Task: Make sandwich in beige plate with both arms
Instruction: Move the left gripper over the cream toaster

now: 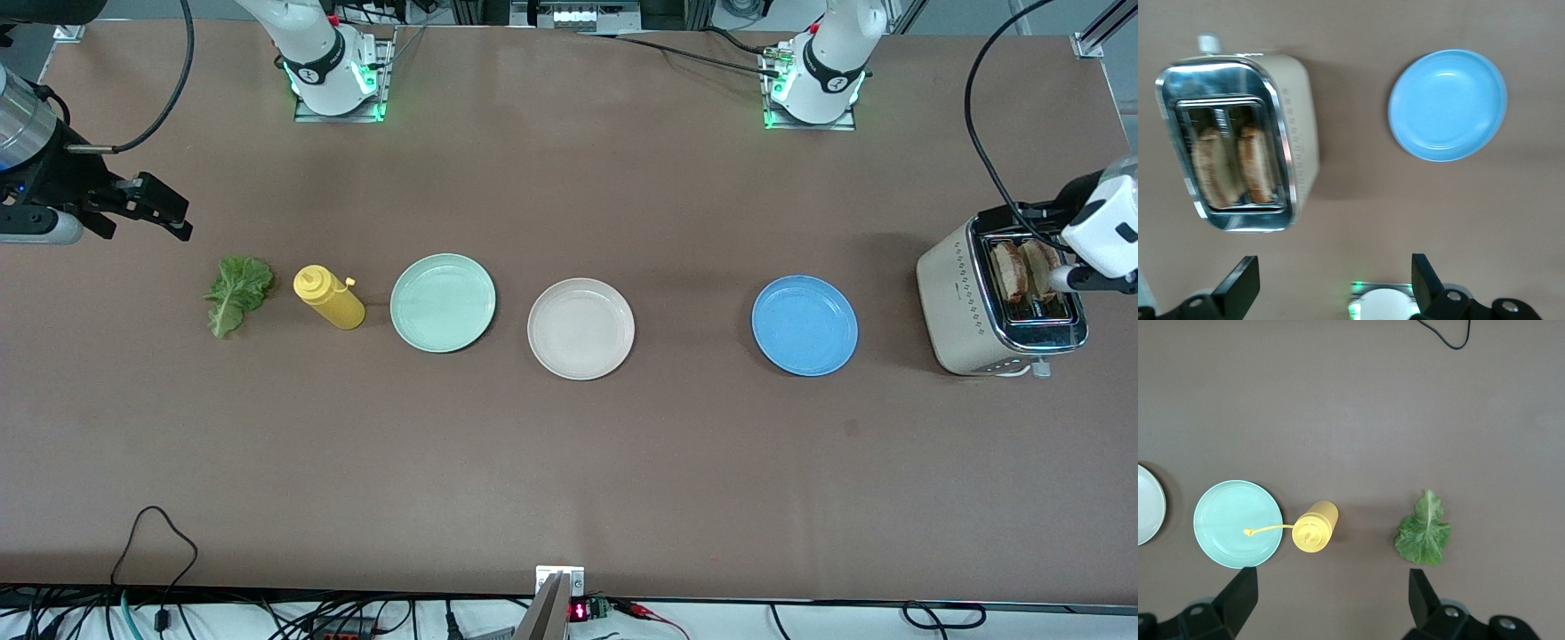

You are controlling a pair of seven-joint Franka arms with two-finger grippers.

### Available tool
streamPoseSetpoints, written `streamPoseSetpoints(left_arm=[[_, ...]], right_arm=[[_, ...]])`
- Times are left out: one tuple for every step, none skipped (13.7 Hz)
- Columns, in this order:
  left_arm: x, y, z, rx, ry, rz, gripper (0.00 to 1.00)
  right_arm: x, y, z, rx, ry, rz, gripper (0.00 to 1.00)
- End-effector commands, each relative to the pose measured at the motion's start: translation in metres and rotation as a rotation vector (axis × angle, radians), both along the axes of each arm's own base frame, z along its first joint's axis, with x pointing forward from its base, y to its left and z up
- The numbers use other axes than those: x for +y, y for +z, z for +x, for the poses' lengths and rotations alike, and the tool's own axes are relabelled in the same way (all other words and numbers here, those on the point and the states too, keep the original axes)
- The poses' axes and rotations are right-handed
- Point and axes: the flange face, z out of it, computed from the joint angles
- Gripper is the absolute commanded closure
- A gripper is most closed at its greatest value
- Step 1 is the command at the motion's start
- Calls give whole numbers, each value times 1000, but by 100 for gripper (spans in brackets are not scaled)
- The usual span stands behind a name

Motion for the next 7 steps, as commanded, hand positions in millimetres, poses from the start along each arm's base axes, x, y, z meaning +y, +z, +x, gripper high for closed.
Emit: streamPoseSetpoints(left_arm=[[9,-1,8,34,-90,67,0],[15,-7,9,43,-101,81,0],[23,-18,7,52,-104,76,0],[27,-26,4,51,-113,74,0],[33,-31,3,37,-109,76,0],[45,-39,0,15,-99,76,0],[49,-45,-4,-20,-104,78,0]], right_arm=[[0,2,-7,13,0,-4,0],[0,2,-8,16,-3,-4,0],[0,2,-8,16,-4,-4,0],[0,2,-8,16,-4,-4,0],[-1,2,-8,15,-6,-3,0],[-1,2,-8,16,-6,-4,0],[-1,2,-8,16,-6,-4,0]])
